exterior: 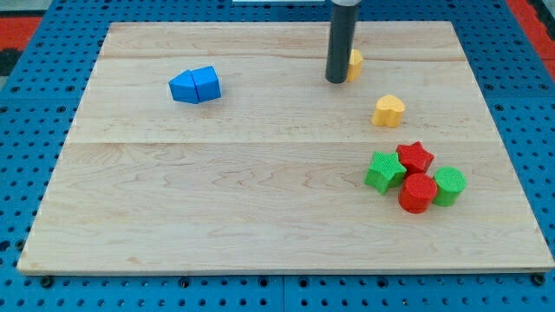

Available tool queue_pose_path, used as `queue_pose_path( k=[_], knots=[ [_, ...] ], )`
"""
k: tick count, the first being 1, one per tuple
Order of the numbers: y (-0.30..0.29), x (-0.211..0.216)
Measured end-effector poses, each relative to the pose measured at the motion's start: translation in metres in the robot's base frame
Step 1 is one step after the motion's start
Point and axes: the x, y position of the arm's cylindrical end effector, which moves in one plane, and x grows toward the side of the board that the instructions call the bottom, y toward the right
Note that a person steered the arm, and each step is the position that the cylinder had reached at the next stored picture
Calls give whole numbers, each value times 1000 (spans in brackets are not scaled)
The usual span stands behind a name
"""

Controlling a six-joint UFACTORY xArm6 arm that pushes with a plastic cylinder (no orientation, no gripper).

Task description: Move yellow hexagon closer to the yellow heart

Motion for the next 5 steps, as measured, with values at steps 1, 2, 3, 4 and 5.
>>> queue_pose_path(
  k=[1,2,3,4,5],
  knots=[
    [-37,-46],
    [63,-22],
    [83,1],
    [118,-8],
    [151,-2]
  ],
)
